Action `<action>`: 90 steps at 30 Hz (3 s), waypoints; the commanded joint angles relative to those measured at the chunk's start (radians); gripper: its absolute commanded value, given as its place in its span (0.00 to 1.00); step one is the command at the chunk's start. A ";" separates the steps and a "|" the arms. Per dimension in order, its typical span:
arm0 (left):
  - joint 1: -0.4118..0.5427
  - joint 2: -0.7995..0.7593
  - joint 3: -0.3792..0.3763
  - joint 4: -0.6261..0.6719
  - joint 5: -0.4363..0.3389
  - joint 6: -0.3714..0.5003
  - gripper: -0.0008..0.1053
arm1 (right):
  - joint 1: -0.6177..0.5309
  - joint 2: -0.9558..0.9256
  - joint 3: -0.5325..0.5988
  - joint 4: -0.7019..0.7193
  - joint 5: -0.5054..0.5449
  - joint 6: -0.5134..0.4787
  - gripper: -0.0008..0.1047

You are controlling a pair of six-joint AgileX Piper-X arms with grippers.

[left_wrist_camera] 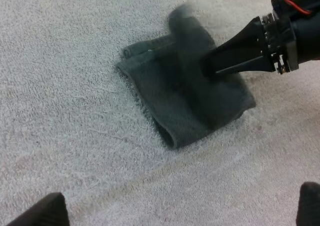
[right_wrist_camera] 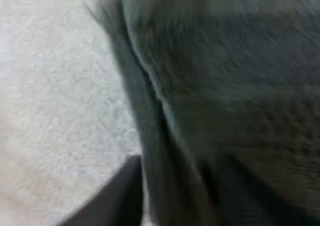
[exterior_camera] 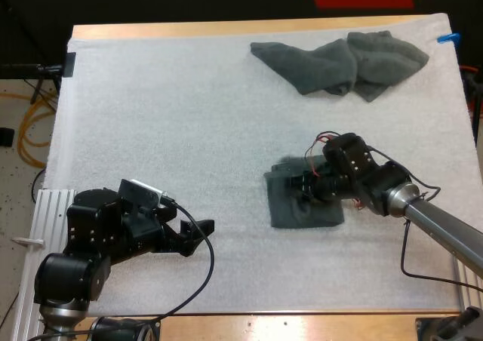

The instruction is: Pick towel from pile fold and stack

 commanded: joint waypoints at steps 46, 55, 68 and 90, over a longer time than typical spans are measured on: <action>-0.396 1.088 -0.233 -0.594 -0.046 -0.552 0.83 | 0.002 -0.685 -0.009 0.473 0.207 -0.273 0.75; -0.461 1.097 -0.233 -0.607 -0.015 -0.552 0.82 | 0.002 -0.685 -0.009 0.473 0.207 -0.273 0.75; -0.485 1.120 -0.242 -0.655 -0.014 -0.520 0.02 | 0.002 -0.685 -0.009 0.473 0.207 -0.273 0.75; 0.121 0.907 -0.244 -0.113 -0.443 0.134 0.01 | 0.002 -0.685 -0.009 0.473 0.207 -0.273 0.75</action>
